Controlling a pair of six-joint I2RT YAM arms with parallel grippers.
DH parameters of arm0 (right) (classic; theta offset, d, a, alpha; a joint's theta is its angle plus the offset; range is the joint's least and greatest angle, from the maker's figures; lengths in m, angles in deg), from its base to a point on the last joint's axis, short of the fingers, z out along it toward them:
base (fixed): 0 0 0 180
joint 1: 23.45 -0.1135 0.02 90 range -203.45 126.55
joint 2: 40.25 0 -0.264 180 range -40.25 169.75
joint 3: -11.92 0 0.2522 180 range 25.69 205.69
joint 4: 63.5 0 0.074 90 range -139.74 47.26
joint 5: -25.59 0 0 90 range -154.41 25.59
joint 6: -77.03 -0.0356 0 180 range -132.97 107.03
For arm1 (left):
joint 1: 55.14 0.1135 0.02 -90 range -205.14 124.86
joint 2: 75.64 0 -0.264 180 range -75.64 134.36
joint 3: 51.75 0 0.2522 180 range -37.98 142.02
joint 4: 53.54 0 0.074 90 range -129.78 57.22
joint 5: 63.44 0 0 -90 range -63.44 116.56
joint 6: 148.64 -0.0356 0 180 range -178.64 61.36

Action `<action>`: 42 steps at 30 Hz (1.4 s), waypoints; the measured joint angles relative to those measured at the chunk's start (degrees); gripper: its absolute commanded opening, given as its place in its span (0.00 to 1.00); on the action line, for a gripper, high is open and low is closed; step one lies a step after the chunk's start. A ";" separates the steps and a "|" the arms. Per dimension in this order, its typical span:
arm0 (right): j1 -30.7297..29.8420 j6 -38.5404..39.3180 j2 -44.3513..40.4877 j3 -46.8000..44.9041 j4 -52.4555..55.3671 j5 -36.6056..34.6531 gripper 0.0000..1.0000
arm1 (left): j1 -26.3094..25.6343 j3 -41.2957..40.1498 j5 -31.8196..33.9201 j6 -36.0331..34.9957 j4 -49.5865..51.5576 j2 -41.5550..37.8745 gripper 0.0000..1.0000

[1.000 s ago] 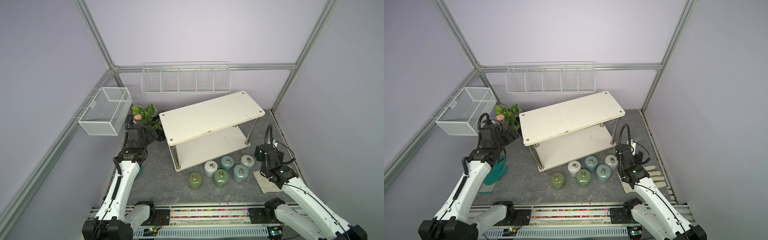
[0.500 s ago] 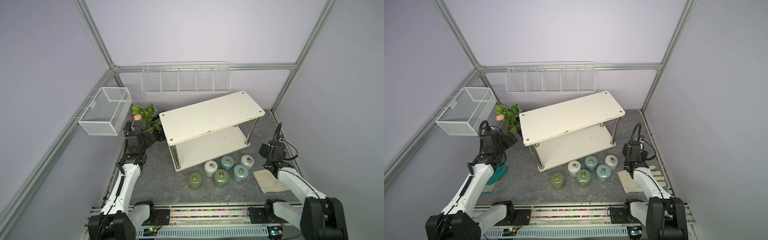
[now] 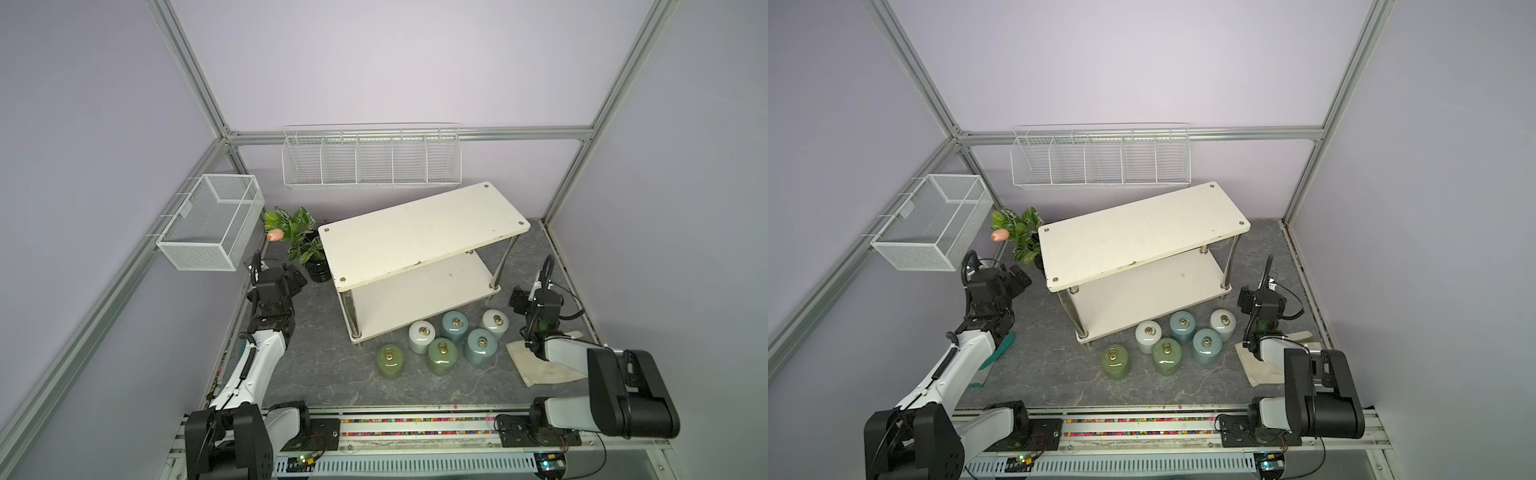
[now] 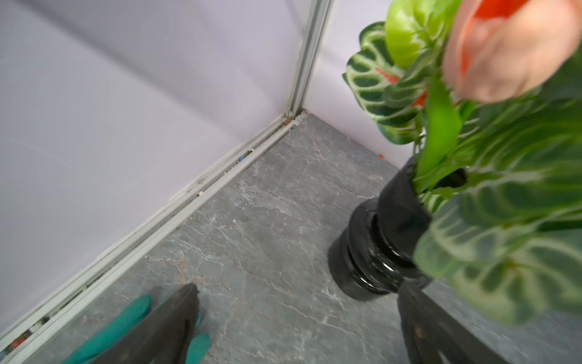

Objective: Remove the tea canisters from the shelf
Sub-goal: Reset both arms

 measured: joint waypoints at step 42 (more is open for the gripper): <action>-2.71 5.97 8.41 1.51 -8.92 4.31 0.89 | -7.54 -10.51 1.95 -17.92 -38.07 23.32 1.00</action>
